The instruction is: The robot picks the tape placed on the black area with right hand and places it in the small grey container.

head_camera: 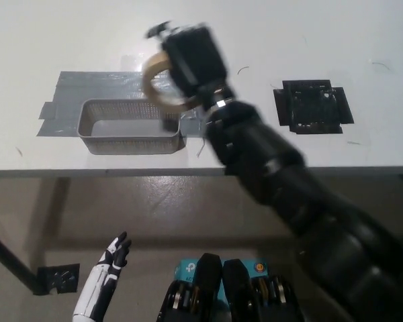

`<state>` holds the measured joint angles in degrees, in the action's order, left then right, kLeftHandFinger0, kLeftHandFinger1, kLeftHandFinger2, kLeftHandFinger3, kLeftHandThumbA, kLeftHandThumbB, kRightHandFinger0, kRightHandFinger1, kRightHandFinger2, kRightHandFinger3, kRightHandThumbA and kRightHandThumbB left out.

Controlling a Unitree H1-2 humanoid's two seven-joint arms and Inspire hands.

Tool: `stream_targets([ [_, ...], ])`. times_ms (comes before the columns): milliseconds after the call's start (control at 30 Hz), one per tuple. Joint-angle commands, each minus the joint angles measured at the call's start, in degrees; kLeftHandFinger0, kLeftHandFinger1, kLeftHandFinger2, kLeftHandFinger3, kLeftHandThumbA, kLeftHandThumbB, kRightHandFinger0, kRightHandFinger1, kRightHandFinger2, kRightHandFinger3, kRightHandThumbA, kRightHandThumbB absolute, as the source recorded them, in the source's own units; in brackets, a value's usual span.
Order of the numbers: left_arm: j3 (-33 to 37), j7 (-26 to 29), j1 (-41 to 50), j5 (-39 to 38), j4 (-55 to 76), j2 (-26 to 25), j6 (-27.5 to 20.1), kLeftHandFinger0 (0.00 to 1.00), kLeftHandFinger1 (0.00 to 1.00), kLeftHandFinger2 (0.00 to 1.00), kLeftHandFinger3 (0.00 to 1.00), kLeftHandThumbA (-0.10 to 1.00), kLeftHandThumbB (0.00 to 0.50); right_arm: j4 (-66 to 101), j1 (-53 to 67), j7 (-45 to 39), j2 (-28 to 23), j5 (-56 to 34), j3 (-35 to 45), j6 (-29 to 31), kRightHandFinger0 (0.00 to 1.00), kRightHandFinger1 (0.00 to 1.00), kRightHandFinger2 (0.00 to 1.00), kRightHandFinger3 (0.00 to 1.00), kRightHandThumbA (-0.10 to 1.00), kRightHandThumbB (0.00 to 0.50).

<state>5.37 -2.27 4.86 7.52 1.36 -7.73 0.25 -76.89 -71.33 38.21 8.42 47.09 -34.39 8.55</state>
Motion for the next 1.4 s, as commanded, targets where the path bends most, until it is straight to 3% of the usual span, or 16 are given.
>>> stream_targets([
  [0, 0.80, -1.33, -0.96, 1.18, 1.72, -1.09, -0.61, 1.00, 1.00, 1.00, 1.00, 1.00, 0.062, -0.54, -5.23, 0.27, 2.29, -0.96, -0.10, -1.59, 0.00, 0.35, 0.71, 0.67, -0.10, 0.164],
  [133, 1.54, -0.93, -1.55, 2.42, 1.59, -0.72, -0.34, 1.00, 1.00, 1.00, 1.00, 1.00, 0.074, -2.17, -5.41, -2.26, 4.66, -1.34, -0.07, -2.85, 0.00, 0.35, 0.75, 0.78, -0.10, 0.181],
  [433, 3.42, -1.55, -2.04, 4.02, 2.52, -0.87, 1.21, 1.00, 1.00, 1.00, 1.00, 1.00, 0.097, -3.72, -3.37, -4.75, 5.41, -3.13, 1.22, -4.63, 0.00, 0.39, 0.80, 0.87, -0.10, 0.184],
  [500, 3.62, -1.61, -2.09, 4.30, 2.87, -0.72, 1.84, 1.00, 1.00, 1.00, 1.00, 1.00, 0.094, -3.73, -2.89, -4.75, 4.91, -3.39, 1.32, -4.72, 0.00, 0.38, 0.81, 0.84, -0.10, 0.201],
  [567, 3.58, -1.78, -2.23, 4.10, 2.88, -0.61, 1.96, 1.00, 1.00, 0.99, 1.00, 1.00, 0.087, -3.72, -2.59, -4.72, 4.49, -3.51, 1.40, -4.70, 0.00, 0.33, 0.75, 0.66, -0.10, 0.199],
  [600, 3.66, -1.98, -2.31, 4.18, 3.06, -0.66, 2.22, 1.00, 1.00, 0.99, 1.00, 1.00, 0.079, -3.79, -2.53, -5.04, 4.26, -3.34, 1.24, -5.18, 0.00, 0.34, 0.78, 0.66, -0.10, 0.178],
  [667, 3.85, -2.23, -2.32, 4.47, 3.44, -0.69, 2.28, 1.00, 1.00, 0.98, 1.00, 1.00, 0.064, -3.80, -2.34, -5.50, 3.77, -4.22, 2.07, -5.27, 0.00, 0.42, 0.86, 0.84, -0.10, 0.140],
  [733, 3.77, -2.24, -2.14, 4.05, 3.59, -0.52, 1.63, 1.00, 1.00, 0.95, 1.00, 1.00, 0.053, -3.47, -2.15, -4.55, 3.35, -7.03, 4.92, -2.69, 0.00, 0.42, 0.79, 0.89, -0.10, 0.141],
  [833, 4.01, -2.45, -2.21, 4.55, 3.63, -0.70, 1.60, 1.00, 1.00, 0.95, 1.00, 1.00, 0.057, -3.39, -2.83, -4.79, 3.11, -8.16, 6.70, -2.19, 0.00, 0.40, 0.77, 0.87, -0.10, 0.125],
  [933, 4.20, -2.81, -2.42, 4.75, 3.26, -0.86, 1.42, 1.00, 1.00, 0.95, 1.00, 1.00, 0.069, -3.05, -3.93, -3.46, 2.91, -8.83, 7.88, -1.72, 0.00, 0.36, 0.74, 0.84, -0.10, 0.149],
  [1067, 4.28, -3.08, -2.52, 4.54, 3.30, -0.68, 1.41, 1.00, 1.00, 0.93, 1.00, 1.00, 0.056, -2.87, -4.93, -3.60, 3.16, -9.41, 8.57, -1.74, 0.01, 0.39, 0.77, 0.84, -0.10, 0.154],
  [1133, 4.39, -3.23, -2.38, 4.33, 3.57, -0.42, 1.52, 1.00, 1.00, 0.92, 1.00, 1.00, 0.044, -2.98, -4.82, -2.51, 3.29, -9.64, 8.68, -1.26, 0.00, 0.36, 0.74, 0.88, -0.10, 0.134],
  [1200, 4.46, -3.35, -2.28, 4.48, 3.74, -0.53, 1.36, 1.00, 1.00, 0.91, 1.00, 1.00, 0.045, -3.16, -4.64, -1.14, 3.56, -9.26, 8.12, -1.57, 0.00, 0.37, 0.78, 0.93, -0.10, 0.098],
  [1300, 4.36, -3.71, -2.16, 4.02, 4.14, -0.34, 1.98, 1.00, 1.00, 0.91, 1.00, 1.00, 0.060, -3.37, -4.38, 0.23, 3.81, -8.48, 7.14, -2.60, 0.00, 0.26, 0.60, 0.59, 0.15, 0.096],
  [1333, 4.46, -3.68, -2.21, 4.26, 4.04, -0.34, 1.89, 1.00, 1.00, 0.91, 1.00, 1.00, 0.059, -3.49, -4.26, 0.13, 3.88, -8.29, 6.82, -2.91, 0.00, 0.26, 0.59, 0.58, 0.28, 0.105],
  [1367, 4.68, -3.62, -2.33, 4.84, 4.29, -0.32, 2.21, 1.00, 1.00, 0.90, 1.00, 1.00, 0.056, -3.57, -4.01, -0.22, 3.93, -8.42, 6.78, -2.85, 0.00, 0.20, 0.50, 0.54, 0.41, 0.125],
])
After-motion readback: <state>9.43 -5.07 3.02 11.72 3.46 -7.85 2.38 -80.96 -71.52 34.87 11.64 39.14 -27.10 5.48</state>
